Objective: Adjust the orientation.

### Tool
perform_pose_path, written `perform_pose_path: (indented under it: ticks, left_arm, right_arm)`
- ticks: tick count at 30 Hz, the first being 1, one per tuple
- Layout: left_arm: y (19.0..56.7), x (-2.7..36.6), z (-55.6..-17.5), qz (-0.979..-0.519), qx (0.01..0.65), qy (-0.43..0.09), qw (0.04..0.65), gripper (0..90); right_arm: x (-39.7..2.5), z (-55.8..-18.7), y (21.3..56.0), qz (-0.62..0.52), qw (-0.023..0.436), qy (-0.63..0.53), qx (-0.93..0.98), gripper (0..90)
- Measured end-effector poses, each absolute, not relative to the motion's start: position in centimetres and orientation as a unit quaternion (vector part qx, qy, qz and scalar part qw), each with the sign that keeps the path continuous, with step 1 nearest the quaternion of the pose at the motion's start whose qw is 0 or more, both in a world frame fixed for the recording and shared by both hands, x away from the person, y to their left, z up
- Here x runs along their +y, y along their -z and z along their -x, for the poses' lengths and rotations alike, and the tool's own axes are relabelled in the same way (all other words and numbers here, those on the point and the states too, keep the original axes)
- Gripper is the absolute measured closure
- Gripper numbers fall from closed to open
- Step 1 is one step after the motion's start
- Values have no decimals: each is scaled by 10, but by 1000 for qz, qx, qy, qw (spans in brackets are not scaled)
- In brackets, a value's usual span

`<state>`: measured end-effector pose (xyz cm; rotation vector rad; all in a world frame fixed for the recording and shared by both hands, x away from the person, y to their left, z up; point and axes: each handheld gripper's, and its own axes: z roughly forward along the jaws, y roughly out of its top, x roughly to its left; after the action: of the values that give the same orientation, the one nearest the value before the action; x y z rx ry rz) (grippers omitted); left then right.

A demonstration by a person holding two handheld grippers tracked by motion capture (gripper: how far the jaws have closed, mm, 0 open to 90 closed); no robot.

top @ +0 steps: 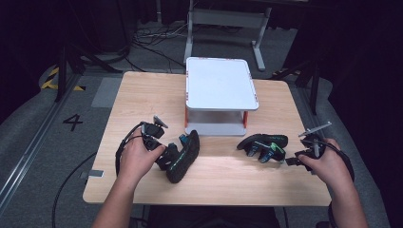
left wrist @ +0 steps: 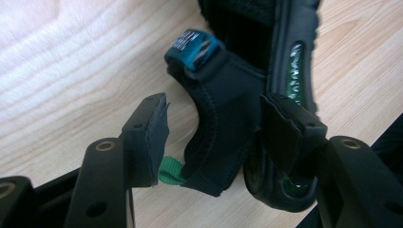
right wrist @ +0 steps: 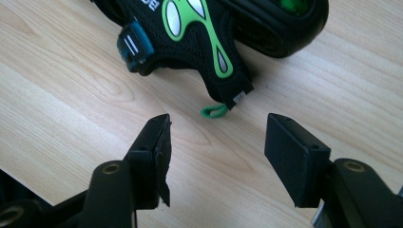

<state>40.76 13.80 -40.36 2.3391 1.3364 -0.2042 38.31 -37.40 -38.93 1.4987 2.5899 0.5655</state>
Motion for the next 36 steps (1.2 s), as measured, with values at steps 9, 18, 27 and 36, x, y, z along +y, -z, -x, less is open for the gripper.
perform_pose_path:
  ticks: [9,18,27,36]
  left_arm:
    - [411,138,-419,-847,470,125,213,586]
    - [408,131,-413,-855,466,110,201,801]
    - [393,126,-400,-856,440,109,248,854]
    - [368,119,-389,-868,430,39,244,860]
  right_arm:
    - [-384,-373,389,-504,56,-182,843,428]
    - [-384,-372,389,-502,58,-185,843,435]
    - [-382,-376,387,-494,58,-187,847,439]
    - [-382,-375,385,-493,61,-191,847,440]
